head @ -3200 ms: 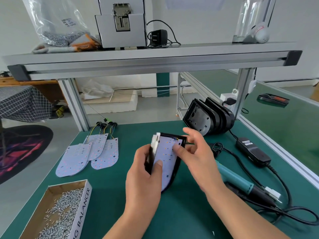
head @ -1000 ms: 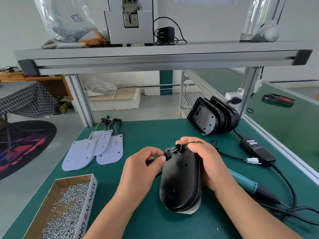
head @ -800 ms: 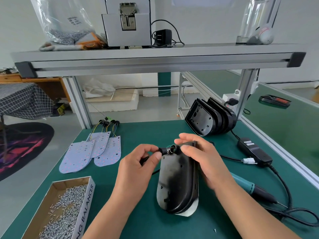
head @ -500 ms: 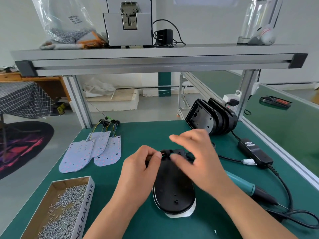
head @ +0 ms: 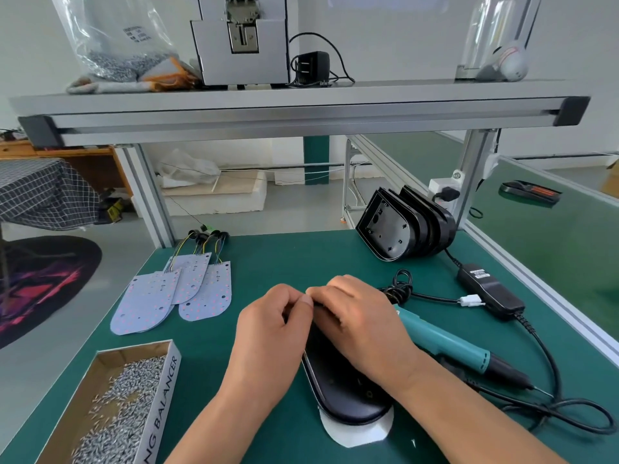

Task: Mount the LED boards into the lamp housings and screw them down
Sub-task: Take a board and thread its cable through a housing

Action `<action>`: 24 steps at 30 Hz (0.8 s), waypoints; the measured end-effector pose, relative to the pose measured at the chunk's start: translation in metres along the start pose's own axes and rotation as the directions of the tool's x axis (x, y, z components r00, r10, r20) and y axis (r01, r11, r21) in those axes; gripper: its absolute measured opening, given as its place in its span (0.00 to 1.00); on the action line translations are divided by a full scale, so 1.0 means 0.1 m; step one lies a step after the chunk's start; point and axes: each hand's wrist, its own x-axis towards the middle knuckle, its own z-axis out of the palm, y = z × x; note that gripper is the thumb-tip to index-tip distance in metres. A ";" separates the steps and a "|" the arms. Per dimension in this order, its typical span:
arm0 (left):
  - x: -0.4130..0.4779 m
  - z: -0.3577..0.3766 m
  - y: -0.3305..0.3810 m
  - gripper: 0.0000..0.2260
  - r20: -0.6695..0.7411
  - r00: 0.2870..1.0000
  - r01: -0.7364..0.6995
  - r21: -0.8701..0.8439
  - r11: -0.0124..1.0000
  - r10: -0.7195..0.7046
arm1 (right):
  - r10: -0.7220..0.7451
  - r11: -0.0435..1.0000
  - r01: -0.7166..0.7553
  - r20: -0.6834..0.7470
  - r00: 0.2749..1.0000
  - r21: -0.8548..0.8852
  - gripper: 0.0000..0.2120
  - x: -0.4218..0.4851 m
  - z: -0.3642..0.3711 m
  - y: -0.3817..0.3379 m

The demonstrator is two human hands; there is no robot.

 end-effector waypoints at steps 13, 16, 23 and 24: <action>-0.13 0.07 0.07 0.10 0.036 0.995 -0.092 0.002 0.996 0.092 | 0.145 0.989 -0.147 0.097 0.985 0.010 0.06 0.01 -0.06 -0.01; -0.17 0.08 0.10 0.10 0.036 0.990 -0.138 -0.008 0.990 0.138 | 0.148 0.988 -0.150 0.102 0.984 0.017 0.06 0.00 -0.08 0.01; -0.23 0.10 0.13 0.04 0.070 0.956 -0.286 0.007 0.958 0.285 | 0.119 0.992 -0.121 0.052 0.992 0.031 0.04 -0.04 -0.07 0.07; -0.24 0.09 0.12 0.05 0.113 0.951 -0.288 -0.021 0.957 0.288 | 0.142 0.988 -0.145 0.061 0.988 0.045 0.07 -0.05 -0.07 0.10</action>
